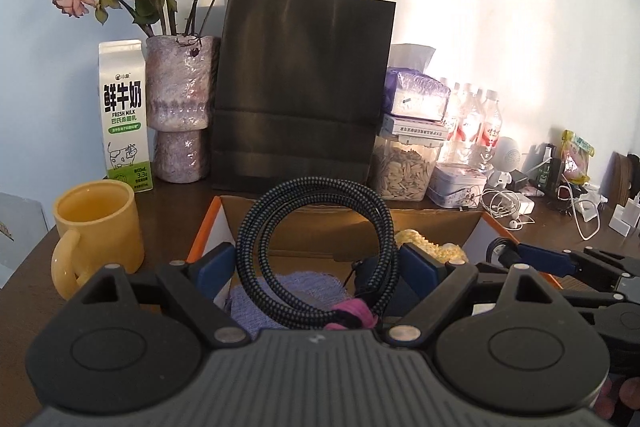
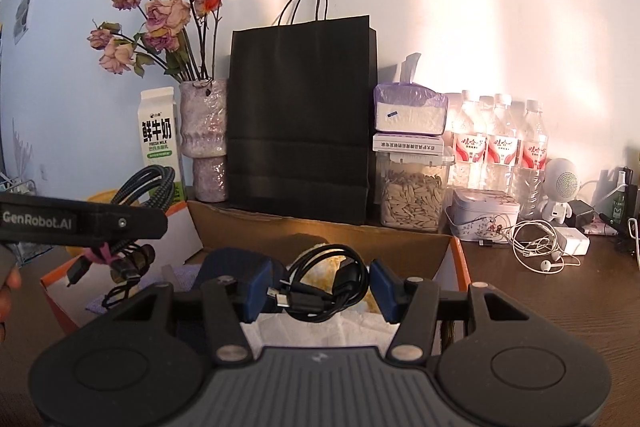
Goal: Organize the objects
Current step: 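Carry both cables over the box, lower them in and open both grippers, then withdraw both grippers from the box toward the remaining caps, then grasp the white bottle cap with the right gripper, then grasp the small black USB cable with the left gripper while right holds the cap, then lower the cap and USB cable into the box and open both grippers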
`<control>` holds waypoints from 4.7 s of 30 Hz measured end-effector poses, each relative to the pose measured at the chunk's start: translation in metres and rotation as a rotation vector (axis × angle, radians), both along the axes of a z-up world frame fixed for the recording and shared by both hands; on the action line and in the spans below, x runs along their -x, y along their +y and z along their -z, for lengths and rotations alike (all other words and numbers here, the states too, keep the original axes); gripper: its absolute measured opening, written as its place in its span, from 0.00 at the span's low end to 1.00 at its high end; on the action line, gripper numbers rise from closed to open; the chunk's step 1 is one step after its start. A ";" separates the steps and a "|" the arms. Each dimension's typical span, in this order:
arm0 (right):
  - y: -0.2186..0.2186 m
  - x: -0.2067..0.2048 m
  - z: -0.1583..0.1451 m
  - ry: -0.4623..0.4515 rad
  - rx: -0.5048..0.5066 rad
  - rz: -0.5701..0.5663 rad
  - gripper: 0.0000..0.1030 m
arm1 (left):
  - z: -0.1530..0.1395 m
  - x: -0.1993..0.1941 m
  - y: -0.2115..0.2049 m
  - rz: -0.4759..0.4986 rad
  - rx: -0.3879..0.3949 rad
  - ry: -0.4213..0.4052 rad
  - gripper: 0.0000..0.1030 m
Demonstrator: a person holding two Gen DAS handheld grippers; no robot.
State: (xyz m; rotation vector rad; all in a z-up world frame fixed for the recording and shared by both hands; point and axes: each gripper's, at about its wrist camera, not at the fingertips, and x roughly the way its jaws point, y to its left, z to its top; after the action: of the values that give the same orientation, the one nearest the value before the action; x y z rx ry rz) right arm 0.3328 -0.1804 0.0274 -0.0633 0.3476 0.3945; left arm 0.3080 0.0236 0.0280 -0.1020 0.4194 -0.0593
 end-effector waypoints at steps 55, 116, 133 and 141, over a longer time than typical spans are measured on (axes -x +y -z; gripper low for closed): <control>-0.021 0.114 0.027 0.091 0.147 -0.125 0.76 | 0.013 0.115 0.001 -0.076 -0.012 -0.004 1.00; -0.031 0.122 0.040 0.096 0.074 -0.106 0.27 | 0.069 0.100 -0.067 0.181 -0.106 0.213 0.13; -0.016 0.117 0.007 -0.004 0.031 -0.092 0.27 | 0.008 0.109 -0.033 0.139 -0.043 0.009 0.13; 0.000 0.081 -0.017 -0.050 0.006 -0.065 0.27 | -0.011 0.074 -0.020 0.104 0.010 -0.057 0.13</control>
State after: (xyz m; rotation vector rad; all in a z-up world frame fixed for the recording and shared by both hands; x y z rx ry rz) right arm 0.2517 -0.1809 0.0444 -0.0899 0.2976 0.4554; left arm 0.2341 0.0033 0.0393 -0.0879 0.3669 -0.1668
